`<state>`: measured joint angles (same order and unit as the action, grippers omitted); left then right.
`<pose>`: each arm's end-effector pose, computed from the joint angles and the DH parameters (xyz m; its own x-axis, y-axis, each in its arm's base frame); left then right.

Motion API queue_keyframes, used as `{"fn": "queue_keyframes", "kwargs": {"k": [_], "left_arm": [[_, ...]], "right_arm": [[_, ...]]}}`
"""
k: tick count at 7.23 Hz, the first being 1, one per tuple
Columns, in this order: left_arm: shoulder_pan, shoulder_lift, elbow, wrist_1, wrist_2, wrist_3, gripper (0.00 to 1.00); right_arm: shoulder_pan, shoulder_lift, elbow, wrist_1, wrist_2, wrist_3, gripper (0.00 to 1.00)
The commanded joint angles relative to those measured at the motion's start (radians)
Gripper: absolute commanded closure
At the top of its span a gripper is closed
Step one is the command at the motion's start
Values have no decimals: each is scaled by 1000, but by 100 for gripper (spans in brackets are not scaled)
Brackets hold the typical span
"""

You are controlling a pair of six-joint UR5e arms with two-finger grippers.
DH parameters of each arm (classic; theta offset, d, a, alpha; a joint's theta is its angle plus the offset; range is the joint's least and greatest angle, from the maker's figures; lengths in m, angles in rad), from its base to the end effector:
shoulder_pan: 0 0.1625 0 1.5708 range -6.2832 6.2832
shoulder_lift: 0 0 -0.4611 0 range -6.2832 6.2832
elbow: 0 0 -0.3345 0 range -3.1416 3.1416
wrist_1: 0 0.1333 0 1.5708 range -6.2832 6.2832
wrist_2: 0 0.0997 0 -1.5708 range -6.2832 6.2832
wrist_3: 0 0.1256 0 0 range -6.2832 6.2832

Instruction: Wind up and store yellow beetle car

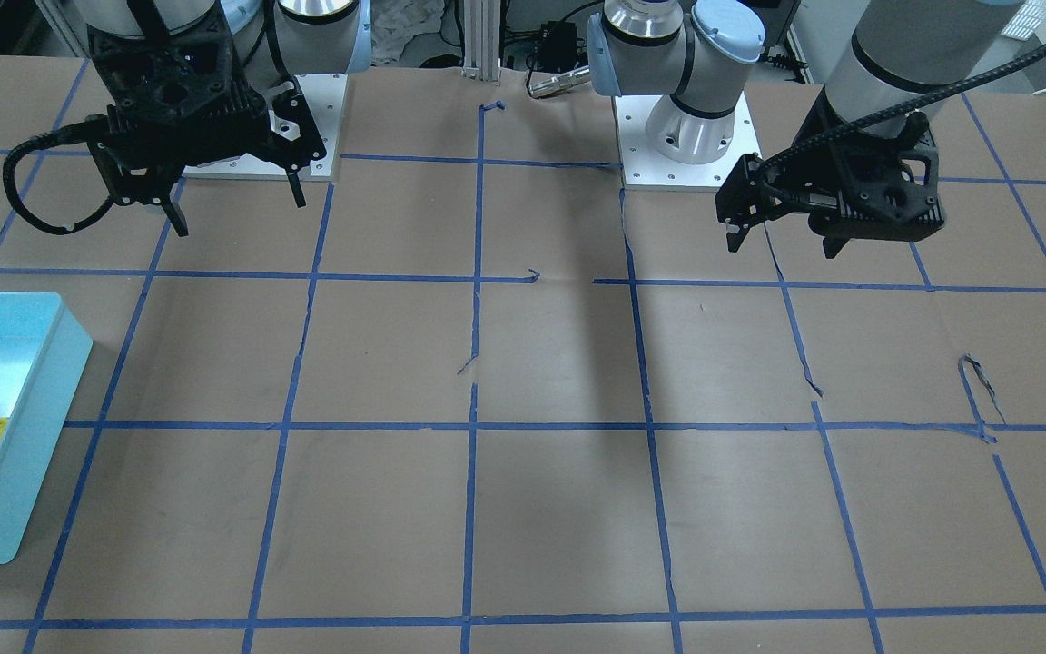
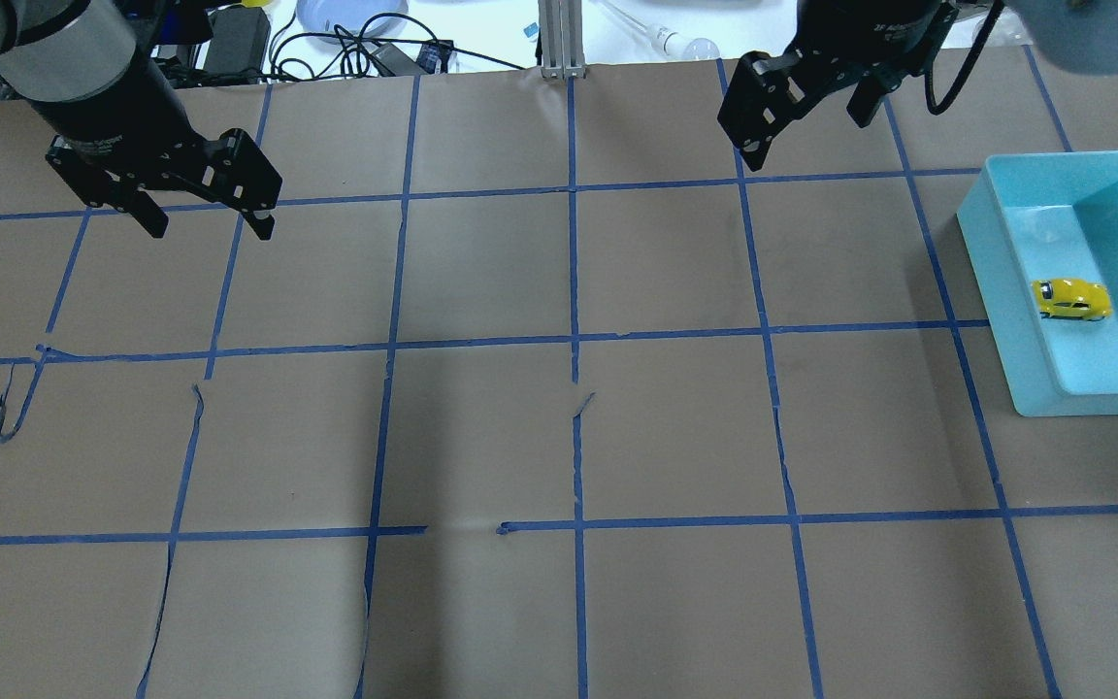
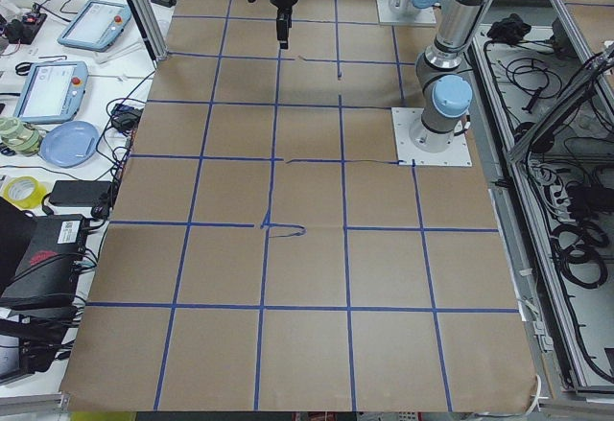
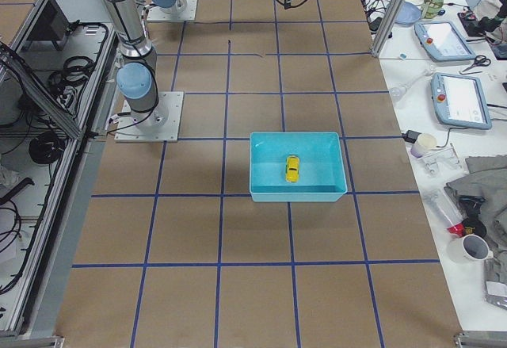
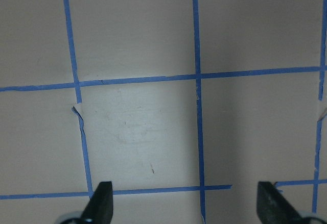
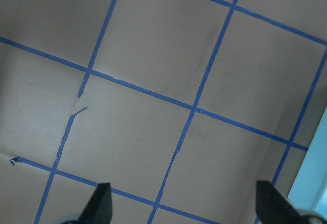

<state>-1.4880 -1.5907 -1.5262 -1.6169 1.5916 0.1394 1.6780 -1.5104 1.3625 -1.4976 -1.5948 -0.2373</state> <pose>-0.0938 -0.4499 0.5041 -0.9982 0.0570 -0.0176 0.0566 0.9981 0.0241 0.1796 -0.4508 0.5543 -0.9412 -0.3353 0.0408 -0.3374 0.9390 -0.0669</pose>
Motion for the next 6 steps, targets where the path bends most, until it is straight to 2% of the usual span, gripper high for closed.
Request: {"fn": "queue_keyframes", "kwargs": {"k": [1,6], "left_arm": [[0,2,1,0,-1,0,0],[5,-2,0,-1,2,0,0]], "right_arm": [[0,-2,-2,66,-27,199,0],[3,7,32,28,-21,220,0]]}}
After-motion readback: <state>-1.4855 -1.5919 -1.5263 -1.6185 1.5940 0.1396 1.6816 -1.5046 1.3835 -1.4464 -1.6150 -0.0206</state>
